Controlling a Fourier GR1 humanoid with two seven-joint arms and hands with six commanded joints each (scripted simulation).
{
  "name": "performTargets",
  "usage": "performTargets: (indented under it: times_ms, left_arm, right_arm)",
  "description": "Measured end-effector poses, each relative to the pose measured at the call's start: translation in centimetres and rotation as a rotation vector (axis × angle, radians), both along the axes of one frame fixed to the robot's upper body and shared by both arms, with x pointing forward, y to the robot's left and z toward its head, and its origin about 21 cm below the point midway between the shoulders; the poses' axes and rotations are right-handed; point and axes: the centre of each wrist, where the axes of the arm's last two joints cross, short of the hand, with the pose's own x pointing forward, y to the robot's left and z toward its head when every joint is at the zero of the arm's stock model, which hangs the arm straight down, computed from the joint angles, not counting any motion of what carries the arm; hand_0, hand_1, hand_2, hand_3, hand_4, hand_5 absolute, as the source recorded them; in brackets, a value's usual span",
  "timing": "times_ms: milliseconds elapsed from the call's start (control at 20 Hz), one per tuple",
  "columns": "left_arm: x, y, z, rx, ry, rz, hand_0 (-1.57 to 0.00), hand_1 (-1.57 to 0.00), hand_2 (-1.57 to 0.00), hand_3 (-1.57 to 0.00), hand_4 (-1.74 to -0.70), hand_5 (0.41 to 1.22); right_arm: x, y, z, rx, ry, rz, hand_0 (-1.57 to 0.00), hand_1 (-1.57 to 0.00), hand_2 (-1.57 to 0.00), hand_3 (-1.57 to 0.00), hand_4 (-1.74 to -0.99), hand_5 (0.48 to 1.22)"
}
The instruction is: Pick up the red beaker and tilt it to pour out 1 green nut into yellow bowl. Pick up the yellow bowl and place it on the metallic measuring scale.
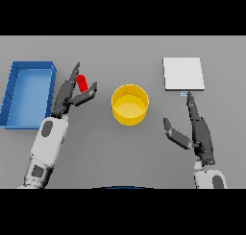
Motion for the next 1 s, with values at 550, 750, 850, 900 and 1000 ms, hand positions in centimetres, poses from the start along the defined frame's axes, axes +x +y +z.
performTargets:
  times_ms: [550, 750, 850, 900, 1000]
  left_arm:
    - [1.8, -1.3, -0.9, -0.115, -0.012, 0.018, -0.44, -0.48, -0.52, -0.55, -1.45, 0.871]
    - [2.2, -1.7, -0.7, -0.072, -0.037, 0.017, -1.11, -1.12, -1.14, -0.97, -1.6, 1.078]
    - [2.4, -1.9, -0.6, -0.044, -0.04, -0.006, -1.27, -1.29, -1.3, -1.19, -1.54, 1.129]
    - [2.3, -2.1, -0.7, -0.043, -0.038, -0.011, -1.33, -1.34, -1.35, -1.27, -1.52, 1.148]
    - [2.0, -2.5, -0.8, -0.052, -0.035, -0.01, -1.42, -1.42, -1.43, -1.38, -1.55, 1.159]
  right_arm:
    - [-0.2, -0.5, 0.0, -0.017, 0.002, -0.016, 0.0, 0.0, 0.0, 0.0, -1.257, 0.645]
    - [-0.1, -0.4, -0.2, -0.012, 0.005, -0.023, 0.0, 0.0, 0.0, 0.0, -1.252, 0.644]
    - [-0.3, -0.4, -0.3, -0.02, 0.011, -0.025, 0.0, 0.0, 0.0, 0.0, -1.254, 0.644]
    - [-0.3, -0.9, -0.1, -0.013, 0.008, -0.028, 0.0, 0.0, 0.0, 0.0, -1.259, 0.646]
    - [-0.3, -0.5, 0.0, -0.014, 0.004, -0.021, 0.0, 0.0, 0.0, 0.0, -1.258, 0.644]
